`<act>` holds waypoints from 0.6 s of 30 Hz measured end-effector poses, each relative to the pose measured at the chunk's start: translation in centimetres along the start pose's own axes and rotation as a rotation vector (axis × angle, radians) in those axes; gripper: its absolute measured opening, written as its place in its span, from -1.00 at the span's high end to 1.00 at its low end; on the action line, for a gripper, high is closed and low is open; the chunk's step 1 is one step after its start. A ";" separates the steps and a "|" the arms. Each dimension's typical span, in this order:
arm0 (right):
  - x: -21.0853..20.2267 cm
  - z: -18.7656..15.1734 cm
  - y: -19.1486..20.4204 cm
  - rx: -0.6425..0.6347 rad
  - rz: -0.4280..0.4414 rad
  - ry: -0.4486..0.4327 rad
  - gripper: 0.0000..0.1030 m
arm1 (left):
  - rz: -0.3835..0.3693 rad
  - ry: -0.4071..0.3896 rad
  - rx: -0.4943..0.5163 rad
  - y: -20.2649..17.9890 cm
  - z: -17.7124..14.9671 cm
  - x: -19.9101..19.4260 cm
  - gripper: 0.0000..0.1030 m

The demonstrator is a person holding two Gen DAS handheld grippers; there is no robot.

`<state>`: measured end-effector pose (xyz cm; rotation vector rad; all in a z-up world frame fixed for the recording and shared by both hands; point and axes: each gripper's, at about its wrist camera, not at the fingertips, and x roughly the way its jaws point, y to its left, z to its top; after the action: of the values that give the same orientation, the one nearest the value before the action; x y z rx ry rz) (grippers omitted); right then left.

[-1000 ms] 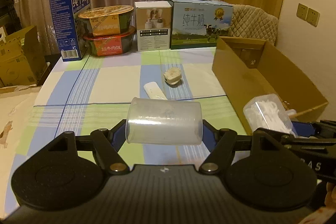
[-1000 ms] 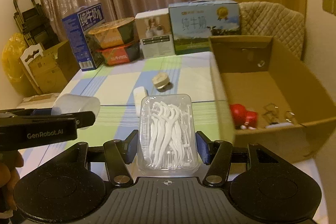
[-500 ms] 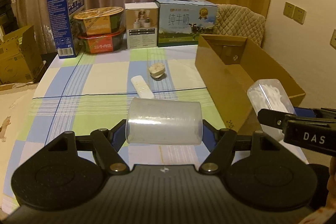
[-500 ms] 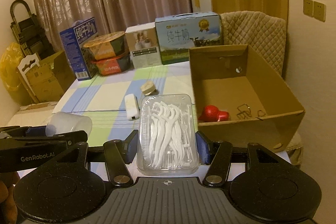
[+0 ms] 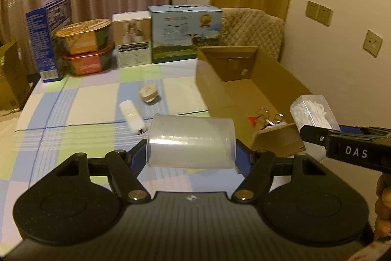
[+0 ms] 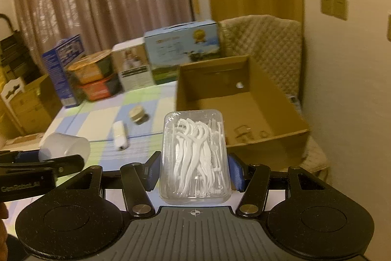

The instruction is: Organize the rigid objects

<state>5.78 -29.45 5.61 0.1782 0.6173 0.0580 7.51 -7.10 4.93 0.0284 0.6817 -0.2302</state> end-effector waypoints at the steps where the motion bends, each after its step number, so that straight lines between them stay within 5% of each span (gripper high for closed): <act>1: 0.0 0.1 -0.6 0.005 -0.010 -0.001 -0.05 | -0.007 -0.001 0.004 -0.4 0.2 0.1 -0.33; 18: 1.2 2.0 -6.6 0.047 -0.066 0.009 -0.05 | -0.092 0.006 0.062 -5.0 2.8 3.8 -0.33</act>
<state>7.88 -36.11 5.30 0.2031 0.6331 -0.0194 11.04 -13.01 4.99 0.0567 0.6827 -0.3397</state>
